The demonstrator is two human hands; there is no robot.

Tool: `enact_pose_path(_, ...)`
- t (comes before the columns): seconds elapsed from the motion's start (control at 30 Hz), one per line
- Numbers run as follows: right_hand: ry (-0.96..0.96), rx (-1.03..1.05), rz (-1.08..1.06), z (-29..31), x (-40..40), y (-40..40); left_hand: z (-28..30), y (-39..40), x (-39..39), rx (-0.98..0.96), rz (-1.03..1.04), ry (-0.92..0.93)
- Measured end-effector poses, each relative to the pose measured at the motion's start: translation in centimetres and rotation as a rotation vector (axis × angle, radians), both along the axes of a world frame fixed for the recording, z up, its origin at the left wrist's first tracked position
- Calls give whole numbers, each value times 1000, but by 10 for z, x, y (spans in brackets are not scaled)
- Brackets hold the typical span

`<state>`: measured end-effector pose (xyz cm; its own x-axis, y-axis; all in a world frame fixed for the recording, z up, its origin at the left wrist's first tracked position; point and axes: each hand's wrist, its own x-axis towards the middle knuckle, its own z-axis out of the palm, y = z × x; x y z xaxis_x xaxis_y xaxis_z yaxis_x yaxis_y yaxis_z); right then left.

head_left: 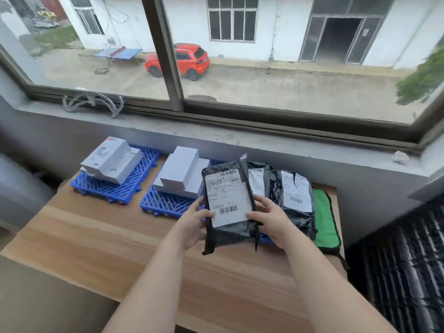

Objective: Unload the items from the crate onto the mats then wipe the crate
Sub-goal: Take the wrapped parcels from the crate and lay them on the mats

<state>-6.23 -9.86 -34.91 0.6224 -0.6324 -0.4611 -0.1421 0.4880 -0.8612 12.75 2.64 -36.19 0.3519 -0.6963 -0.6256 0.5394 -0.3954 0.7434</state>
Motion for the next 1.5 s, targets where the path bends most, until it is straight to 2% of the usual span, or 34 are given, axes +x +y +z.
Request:
enact_pose_path(0.27, 126, -59, -282, -4, 50, -41, 2, -97, 56, 28, -179, -59)
enact_pose_path(0.47, 267, -148, -457, -10, 68, -83, -5, -166, 64, 20, -246, -115)
enact_pose_path(0.8, 442, -149, -564, -42, 57, -86, -35, -173, 55, 138, -313, -107)
enact_pose_path(0.87, 450, -156, -549, -42, 56, -88, -36, -175, 57, 143, -323, -162)
enact_pose_path(1.0, 536, -310, -430, -36, 58, -90, -24, -176, 58, 91, -420, -406)
enact_pose_path(1.2, 716, -694, -58, -17, 54, -95, 7, -190, 50, 4, -683, -1087)
enact_pose_path(1.3, 816, -822, 61, -9, 48, -92, 18, -191, 36, -28, -840, -1359)
enact_pose_path(1.5, 1057, -1082, 118, 23, 8, -78, 37, -186, 4, -177, -959, -1683)
